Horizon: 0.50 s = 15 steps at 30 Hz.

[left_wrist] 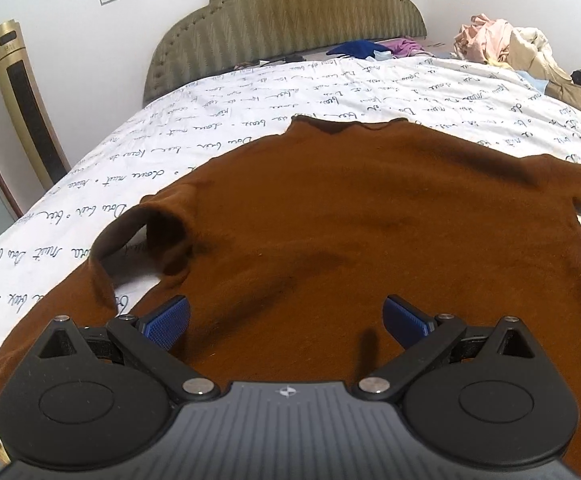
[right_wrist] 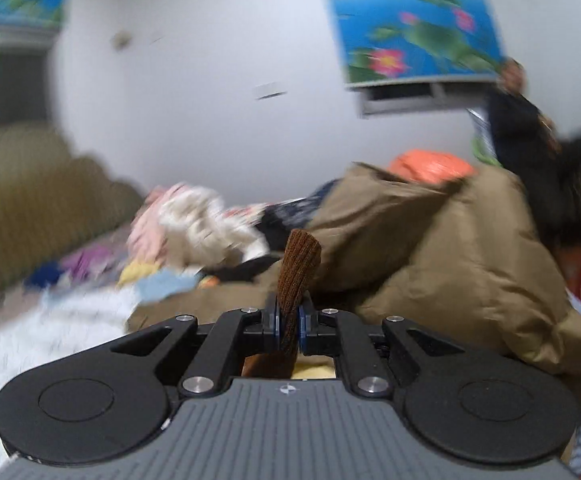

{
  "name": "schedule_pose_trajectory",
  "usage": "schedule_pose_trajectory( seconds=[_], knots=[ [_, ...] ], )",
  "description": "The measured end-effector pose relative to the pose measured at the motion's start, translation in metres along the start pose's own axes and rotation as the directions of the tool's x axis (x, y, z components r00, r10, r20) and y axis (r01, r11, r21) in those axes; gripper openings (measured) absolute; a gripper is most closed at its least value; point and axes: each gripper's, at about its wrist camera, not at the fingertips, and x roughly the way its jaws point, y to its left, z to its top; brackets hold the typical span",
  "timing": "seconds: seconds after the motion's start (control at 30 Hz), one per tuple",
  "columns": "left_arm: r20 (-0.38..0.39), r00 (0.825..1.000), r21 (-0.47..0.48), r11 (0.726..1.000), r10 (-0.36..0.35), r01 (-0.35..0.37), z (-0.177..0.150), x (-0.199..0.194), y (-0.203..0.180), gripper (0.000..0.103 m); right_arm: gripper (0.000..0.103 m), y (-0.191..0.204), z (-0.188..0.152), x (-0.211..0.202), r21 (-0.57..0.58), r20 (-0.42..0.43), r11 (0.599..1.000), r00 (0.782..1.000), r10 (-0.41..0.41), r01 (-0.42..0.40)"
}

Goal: Fold small clothes
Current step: 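Lift the held sleeve with the right tool and carry it across the sweater body, then lower the sleeve onto the sweater body and open the right tool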

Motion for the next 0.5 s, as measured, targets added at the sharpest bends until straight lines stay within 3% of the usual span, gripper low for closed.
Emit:
schedule_pose_trajectory(
  seconds=[0.1,0.2,0.27,0.4,0.5],
  knots=[
    [-0.003,1.000,-0.009,1.000,0.002,-0.002,0.000,-0.001,0.005,0.103,0.014,0.058,-0.017,-0.017,-0.095,-0.022,0.983,0.988,0.154,-0.155],
    [-0.017,1.000,-0.042,0.999,-0.012,0.012,0.001,0.000,0.013,0.103,0.014,0.118,-0.030,-0.045,-0.172,-0.034,0.937,0.953,0.302,-0.303],
    [-0.030,0.999,-0.062,0.998,-0.025,0.023,0.001,0.001,0.019,0.103,0.014,0.162,-0.039,-0.067,-0.237,-0.044,0.889,0.918,0.394,-0.393],
    [-0.030,0.999,-0.072,0.997,-0.014,0.012,-0.002,0.002,0.022,0.103,0.014,0.238,-0.052,-0.099,-0.286,-0.101,0.782,0.829,0.551,-0.554],
    [-0.029,1.000,-0.056,0.998,0.005,-0.007,-0.005,0.002,0.022,0.103,0.014,0.289,-0.067,-0.115,-0.292,-0.161,0.718,0.773,0.614,-0.632]
  ],
)
